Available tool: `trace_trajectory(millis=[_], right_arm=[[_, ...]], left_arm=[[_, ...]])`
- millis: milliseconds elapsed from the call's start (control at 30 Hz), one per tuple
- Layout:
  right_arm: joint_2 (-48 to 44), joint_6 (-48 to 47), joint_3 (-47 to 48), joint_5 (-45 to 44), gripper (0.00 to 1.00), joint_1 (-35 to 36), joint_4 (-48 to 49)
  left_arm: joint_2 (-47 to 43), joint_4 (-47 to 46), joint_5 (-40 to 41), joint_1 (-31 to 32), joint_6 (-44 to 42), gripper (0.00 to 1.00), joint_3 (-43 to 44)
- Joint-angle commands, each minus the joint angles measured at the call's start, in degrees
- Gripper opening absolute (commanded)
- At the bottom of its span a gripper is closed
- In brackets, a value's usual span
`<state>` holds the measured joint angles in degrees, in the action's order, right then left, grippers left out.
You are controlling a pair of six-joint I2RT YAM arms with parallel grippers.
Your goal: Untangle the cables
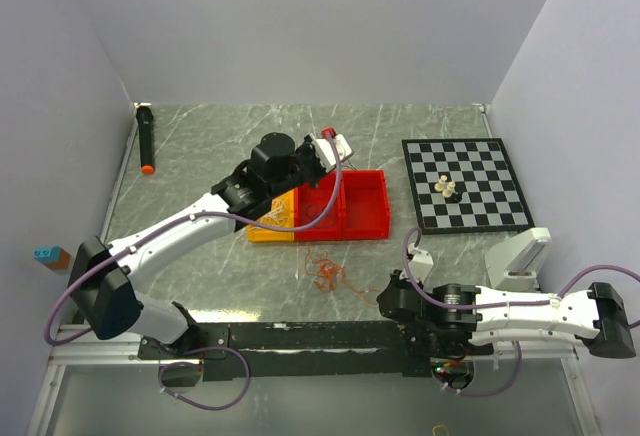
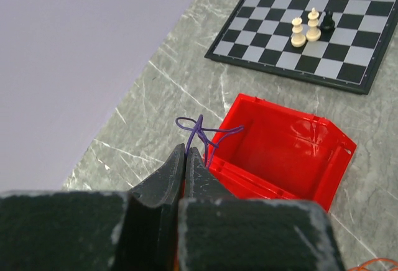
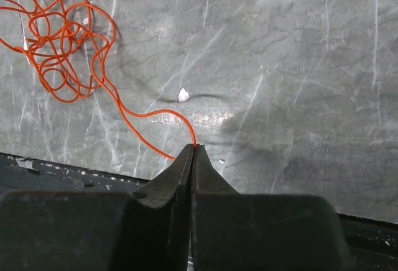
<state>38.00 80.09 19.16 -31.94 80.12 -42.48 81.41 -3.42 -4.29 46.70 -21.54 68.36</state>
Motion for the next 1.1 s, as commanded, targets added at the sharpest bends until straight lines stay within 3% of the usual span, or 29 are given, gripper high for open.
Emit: trace_trajectory(millis=[0,233,367,667,933,1067], right_arm=[[-0.3,0.9,0.0,-1.6,0.0,0.5,-0.4],[-0.4,1.7,0.1,-1.7,0.0,0.6,-0.6],[-0.8,2.2,0.6,-2.2,0.0,0.6,-1.9],[-2.0,2.4,0.8,-3.1,0.0,0.6,-2.6],[-1.6,1.7,0.6,-3.1,0.0,0.4,-1.7],[-1.6,1.9,0.6,-3.0,0.0,0.5,-1.6]], left_arm=[[-2.4,-2.4,-1.4,-0.1,-0.3,0.01,-0.8],[0.9,-1.6,1.6,-0.3,7.2,0.01,-6.0],[2.9,-7.0,4.1,-1.4,10.6,0.01,-10.2],[7.1,-6.9,14.2,-5.6,16.2,0.01,-10.8],[6.2,-6.9,10.4,-6.0,16.5,0.01,-13.5],[6.4,-5.4,4.8,-2.0,10.2,0.16,-14.1]])
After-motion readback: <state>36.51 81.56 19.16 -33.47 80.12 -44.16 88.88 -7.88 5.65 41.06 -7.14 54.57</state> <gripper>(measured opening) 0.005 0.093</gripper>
